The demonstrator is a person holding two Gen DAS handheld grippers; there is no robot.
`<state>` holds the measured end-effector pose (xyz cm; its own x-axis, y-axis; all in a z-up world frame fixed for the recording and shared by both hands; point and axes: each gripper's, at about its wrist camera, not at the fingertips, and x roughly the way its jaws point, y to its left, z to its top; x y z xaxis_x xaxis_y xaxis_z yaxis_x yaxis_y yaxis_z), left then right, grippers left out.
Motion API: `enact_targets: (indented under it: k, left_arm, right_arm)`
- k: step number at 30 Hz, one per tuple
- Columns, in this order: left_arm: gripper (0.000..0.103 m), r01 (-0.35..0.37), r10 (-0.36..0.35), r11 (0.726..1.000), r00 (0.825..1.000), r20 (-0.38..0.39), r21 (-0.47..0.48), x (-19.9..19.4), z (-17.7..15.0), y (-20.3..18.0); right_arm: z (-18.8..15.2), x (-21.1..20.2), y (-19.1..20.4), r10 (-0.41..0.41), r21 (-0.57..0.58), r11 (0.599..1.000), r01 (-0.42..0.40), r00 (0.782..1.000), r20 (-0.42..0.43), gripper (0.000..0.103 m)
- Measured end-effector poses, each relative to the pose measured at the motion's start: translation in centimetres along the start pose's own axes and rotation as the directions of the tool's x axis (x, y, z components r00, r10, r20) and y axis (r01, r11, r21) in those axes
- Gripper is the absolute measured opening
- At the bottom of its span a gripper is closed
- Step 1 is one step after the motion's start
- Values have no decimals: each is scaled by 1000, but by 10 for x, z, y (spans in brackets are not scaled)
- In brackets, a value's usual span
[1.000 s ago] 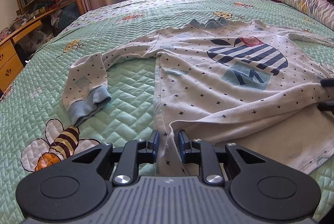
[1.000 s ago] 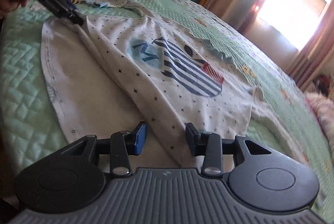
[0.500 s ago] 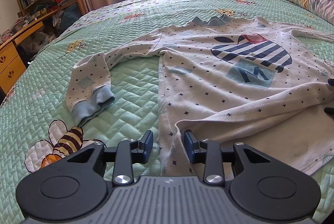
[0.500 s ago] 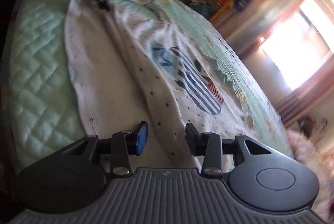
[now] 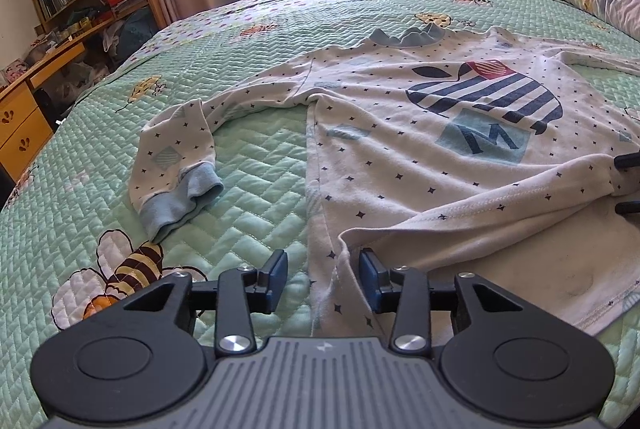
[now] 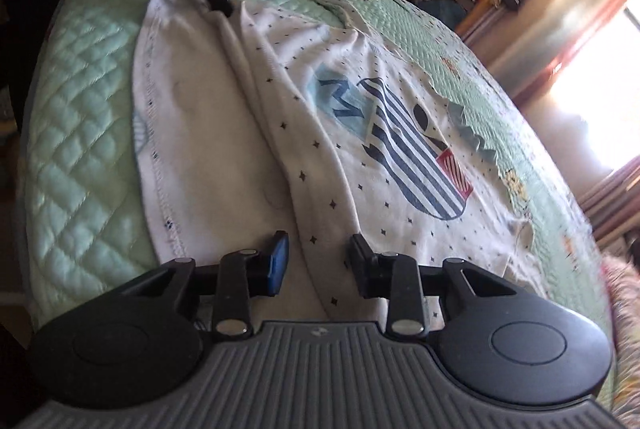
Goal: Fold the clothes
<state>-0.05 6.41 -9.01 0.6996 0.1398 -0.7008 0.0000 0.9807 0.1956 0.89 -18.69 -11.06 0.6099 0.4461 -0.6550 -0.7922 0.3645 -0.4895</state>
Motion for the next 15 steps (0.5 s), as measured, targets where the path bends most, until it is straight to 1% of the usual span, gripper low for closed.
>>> enact_targets:
  k: [4, 9, 12, 14, 15]
  left_arm:
    - [46, -2, 2, 1000, 1000, -4, 7, 0, 1, 0]
    - [44, -6, 6, 1000, 1000, -5, 30, -1, 1, -3]
    - [43, -10, 10, 999, 1000, -6, 38, -1, 2, -5]
    - [43, -12, 12, 999, 1000, -7, 40, -1, 2, -5]
    - [43, -13, 14, 999, 1000, -7, 42, -1, 2, -5]
  right_arm:
    - [-2, 0, 1, 0, 34, 999, 0, 1000, 7, 34]
    - [-4, 0, -8, 15, 142, 990, -17, 1000, 15, 24]
    - [-4, 1, -6, -24, 118, 993, 22, 1000, 17, 20]
    - [-3, 0, 0, -59, 77, 995, 57, 998, 24, 17]
    - [-2, 0, 3, -76, 56, 996, 74, 997, 29, 14]
